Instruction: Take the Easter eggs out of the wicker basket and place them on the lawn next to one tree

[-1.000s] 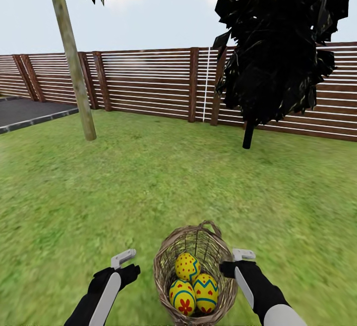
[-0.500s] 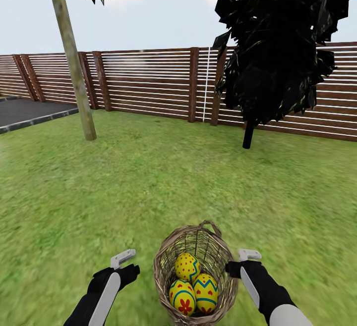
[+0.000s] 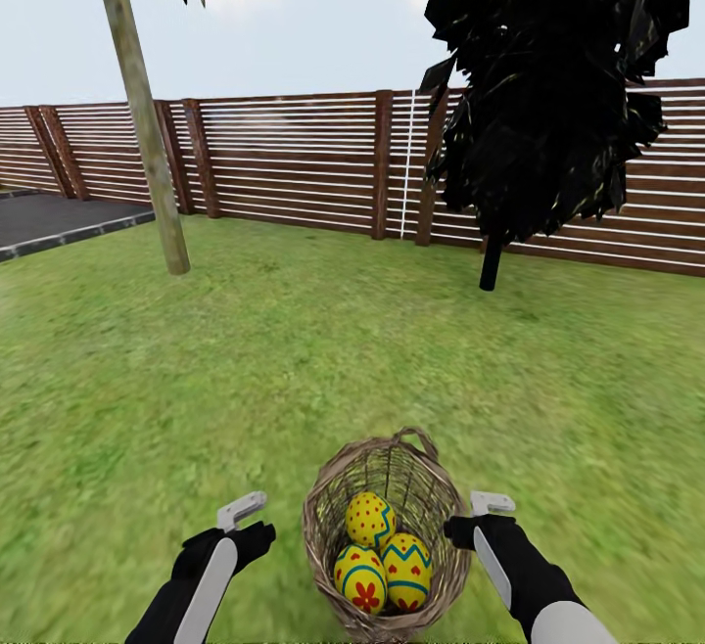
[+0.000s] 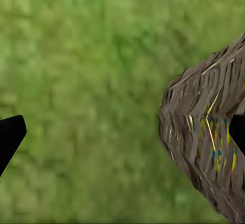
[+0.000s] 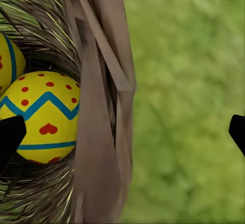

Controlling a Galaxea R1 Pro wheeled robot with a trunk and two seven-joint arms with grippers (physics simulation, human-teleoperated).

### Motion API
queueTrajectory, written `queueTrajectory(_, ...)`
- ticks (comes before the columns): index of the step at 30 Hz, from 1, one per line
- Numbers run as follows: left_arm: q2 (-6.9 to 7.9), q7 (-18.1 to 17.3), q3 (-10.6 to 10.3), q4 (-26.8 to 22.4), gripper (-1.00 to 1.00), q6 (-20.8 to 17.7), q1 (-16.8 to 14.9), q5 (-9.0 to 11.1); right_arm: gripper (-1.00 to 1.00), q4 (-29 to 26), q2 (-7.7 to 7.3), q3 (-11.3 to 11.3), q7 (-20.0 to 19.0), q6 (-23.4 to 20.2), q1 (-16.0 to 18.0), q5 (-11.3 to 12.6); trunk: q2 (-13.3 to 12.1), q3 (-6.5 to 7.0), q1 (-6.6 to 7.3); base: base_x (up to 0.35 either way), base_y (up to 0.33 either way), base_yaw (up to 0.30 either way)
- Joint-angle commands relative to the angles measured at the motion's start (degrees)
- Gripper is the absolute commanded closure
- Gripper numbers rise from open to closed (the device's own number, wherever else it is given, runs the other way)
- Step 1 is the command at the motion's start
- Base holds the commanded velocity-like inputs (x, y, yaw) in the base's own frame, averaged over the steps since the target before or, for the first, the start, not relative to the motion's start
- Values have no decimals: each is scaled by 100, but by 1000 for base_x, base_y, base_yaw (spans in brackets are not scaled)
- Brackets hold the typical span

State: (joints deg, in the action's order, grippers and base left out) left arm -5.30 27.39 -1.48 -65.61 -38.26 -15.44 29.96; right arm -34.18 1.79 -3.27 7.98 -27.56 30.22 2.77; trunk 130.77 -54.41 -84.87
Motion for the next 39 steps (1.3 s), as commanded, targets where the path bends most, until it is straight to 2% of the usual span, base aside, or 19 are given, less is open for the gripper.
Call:
queueTrajectory(1, 2, 56, 27, -8, -100, -10, -3, 61, -100, -10, 5, -13, 25, -26, 2, 28, 44, -24, -22, 0, 0, 0)
queueTrajectory(3, 2, 56, 88, -10, -100, -12, -3, 62, -100, -8, 5, -11, 26, -28, 2, 26, 84, -42, -44, 0, 0, 0)
queueTrajectory(9, -1, 42, 467, -13, -100, -14, -3, 63, -100, -2, 21, 0, 23, -30, 2, 22, 84, -42, -44, 0, 0, 0)
queueTrajectory(12, 1, 40, 553, -13, -100, -14, -3, 63, -100, -2, 27, 3, 21, -30, 2, 22, 84, -42, -44, 0, 0, 0)
queueTrajectory(17, -3, 39, 605, -13, -100, -15, -3, 63, -100, 5, 31, 8, 20, -43, 2, 22, 84, -42, -44, 0, 0, 0)
queueTrajectory(22, -5, 38, 618, -13, -100, -11, -3, 63, -100, 88, 32, 14, 20, -42, 2, 25, 285, -132, -153, 0, 0, 0)
queueTrajectory(34, -6, 45, 615, -13, -100, -14, -3, 63, -100, 155, 32, 15, 20, -39, 2, 30, 285, -132, -153, 0, 0, 0)
queueTrajectory(35, -6, 43, 615, -13, -100, -14, -3, 63, 100, 156, 32, 16, 20, -39, 2, 30, 285, -132, -153, 0, 0, 0)
queueTrajectory(39, -6, 39, 613, -13, -100, -11, -3, 63, 100, 157, 32, 19, 20, -39, 2, 30, 285, -132, -153, 0, 0, 0)
